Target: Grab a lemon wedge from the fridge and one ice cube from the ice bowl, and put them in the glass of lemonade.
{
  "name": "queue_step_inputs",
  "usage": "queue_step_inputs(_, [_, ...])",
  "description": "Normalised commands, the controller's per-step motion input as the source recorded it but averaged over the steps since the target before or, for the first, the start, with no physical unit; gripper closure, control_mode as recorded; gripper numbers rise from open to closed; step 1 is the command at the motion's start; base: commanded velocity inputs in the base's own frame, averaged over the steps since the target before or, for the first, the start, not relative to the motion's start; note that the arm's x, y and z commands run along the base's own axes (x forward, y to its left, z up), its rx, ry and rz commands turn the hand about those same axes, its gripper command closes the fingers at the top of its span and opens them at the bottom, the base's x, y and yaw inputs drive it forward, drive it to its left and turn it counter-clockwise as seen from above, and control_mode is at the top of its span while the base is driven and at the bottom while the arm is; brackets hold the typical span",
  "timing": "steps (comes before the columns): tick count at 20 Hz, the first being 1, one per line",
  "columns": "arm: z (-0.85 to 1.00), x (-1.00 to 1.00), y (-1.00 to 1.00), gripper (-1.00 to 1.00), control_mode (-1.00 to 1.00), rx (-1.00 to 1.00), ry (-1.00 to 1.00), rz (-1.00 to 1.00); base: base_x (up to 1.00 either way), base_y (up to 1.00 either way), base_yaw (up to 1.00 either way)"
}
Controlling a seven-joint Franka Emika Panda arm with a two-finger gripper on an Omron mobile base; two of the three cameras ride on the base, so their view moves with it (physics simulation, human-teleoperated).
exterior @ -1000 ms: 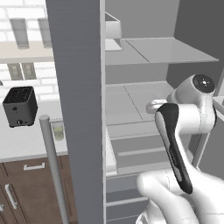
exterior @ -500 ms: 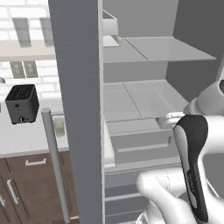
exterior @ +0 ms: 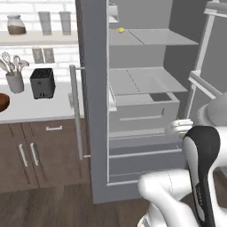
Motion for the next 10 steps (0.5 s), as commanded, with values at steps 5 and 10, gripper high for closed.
queue_step_inputs(5, [0.00, 0.00, 0.00, 1.00, 1.00, 0.00, 0.00, 0.00, -0.95, 1.00, 0.06])
queue_step_inputs(10, [0.00, 0.00, 0.00, 1.00, 1.00, 0.00, 0.00, 0.00, -0.19, 1.00, 0.05])
